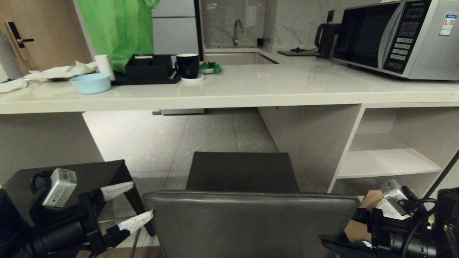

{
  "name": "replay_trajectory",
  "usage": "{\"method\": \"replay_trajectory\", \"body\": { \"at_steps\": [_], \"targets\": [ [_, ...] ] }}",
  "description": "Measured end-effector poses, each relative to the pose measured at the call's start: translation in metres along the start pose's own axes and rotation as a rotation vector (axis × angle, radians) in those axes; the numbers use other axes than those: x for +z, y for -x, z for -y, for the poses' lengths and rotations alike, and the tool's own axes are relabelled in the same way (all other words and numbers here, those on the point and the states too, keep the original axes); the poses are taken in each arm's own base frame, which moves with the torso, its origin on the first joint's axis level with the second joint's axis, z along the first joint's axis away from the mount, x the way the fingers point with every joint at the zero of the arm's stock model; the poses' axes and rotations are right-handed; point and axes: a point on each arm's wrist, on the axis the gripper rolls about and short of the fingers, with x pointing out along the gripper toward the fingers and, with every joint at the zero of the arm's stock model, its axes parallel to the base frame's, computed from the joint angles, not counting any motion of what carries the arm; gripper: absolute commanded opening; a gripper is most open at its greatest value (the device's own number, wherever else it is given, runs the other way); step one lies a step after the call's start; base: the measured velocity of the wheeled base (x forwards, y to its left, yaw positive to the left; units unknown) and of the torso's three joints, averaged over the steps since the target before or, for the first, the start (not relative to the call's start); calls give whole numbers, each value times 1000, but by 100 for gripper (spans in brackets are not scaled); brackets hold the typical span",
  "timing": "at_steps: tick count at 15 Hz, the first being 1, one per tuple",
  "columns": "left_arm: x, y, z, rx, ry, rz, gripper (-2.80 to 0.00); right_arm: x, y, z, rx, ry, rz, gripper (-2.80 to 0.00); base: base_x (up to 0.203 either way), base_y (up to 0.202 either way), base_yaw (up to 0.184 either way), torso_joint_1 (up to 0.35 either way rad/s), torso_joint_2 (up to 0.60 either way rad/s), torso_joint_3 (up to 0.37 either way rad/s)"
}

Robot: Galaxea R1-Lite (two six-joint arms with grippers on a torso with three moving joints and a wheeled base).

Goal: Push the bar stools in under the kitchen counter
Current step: Pull the gray chair out from under the dining table, then push the gray chair back under the dining table

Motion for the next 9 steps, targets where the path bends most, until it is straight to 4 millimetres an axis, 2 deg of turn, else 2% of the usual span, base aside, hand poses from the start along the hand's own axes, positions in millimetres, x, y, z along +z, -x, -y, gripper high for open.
{"method": "replay_trajectory", "body": {
  "at_steps": [3, 7, 9],
  "targets": [
    [9, 17, 9, 40, 10, 4, 0, 4, 25, -11, -81, -22, 28, 0, 0, 0, 0, 0, 0, 0],
    [15, 41, 33, 43, 37, -8, 0, 10, 52, -36, -134, -31, 75, 0, 0, 0, 0, 0, 0, 0],
    [21, 56, 42, 115, 74, 21, 0, 30, 66, -42, -274, -64, 154, 0, 0, 0, 0, 0, 0, 0]
  ]
}}
